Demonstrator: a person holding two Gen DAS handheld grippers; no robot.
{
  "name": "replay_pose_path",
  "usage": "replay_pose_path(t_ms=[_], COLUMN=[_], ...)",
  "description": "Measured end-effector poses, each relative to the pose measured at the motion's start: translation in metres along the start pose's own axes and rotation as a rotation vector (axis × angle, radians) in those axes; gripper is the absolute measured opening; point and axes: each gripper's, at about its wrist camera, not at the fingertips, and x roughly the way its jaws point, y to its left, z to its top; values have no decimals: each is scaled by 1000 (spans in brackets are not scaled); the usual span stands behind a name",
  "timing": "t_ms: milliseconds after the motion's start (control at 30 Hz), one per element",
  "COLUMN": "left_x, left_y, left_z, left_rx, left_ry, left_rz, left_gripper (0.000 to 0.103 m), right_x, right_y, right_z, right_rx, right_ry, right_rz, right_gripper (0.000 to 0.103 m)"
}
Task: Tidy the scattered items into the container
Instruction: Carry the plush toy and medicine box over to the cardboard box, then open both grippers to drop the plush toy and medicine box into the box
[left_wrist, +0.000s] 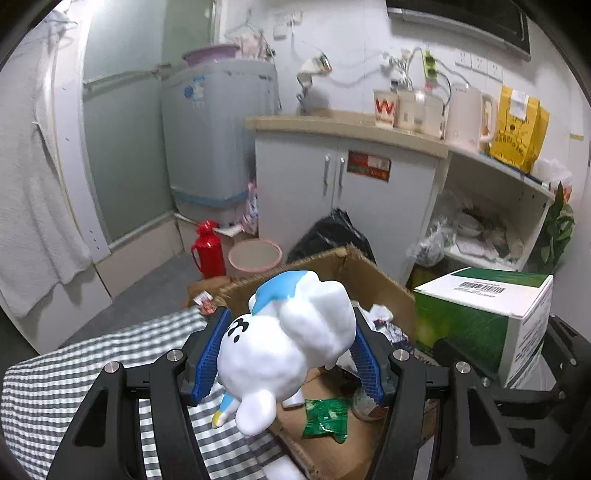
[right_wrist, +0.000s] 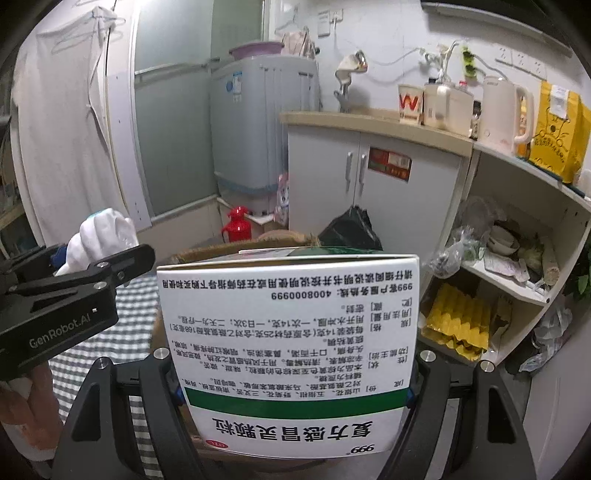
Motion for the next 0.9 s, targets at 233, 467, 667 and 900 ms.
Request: replay_pose_path(t_ms=[233, 467, 667, 900], left_x=[52, 84, 99, 97], left_y=[-9, -9, -10, -9], left_z=[-5, -16, -21, -18], left_rx=[20, 22, 24, 24], left_ry=[105, 180, 216, 214], left_rz=[-34, -45, -53, -61], left_gripper=[64, 64, 64, 65], right_x=[44, 69, 82, 86], right_y=[-7, -9, -10, -9], right_z=[-11, -21, -26, -29], right_rx=[-17, -28, -39, -41], right_ry=[89, 140, 171, 186], right_rz=[18, 20, 15, -1], right_gripper=[77, 78, 78, 79])
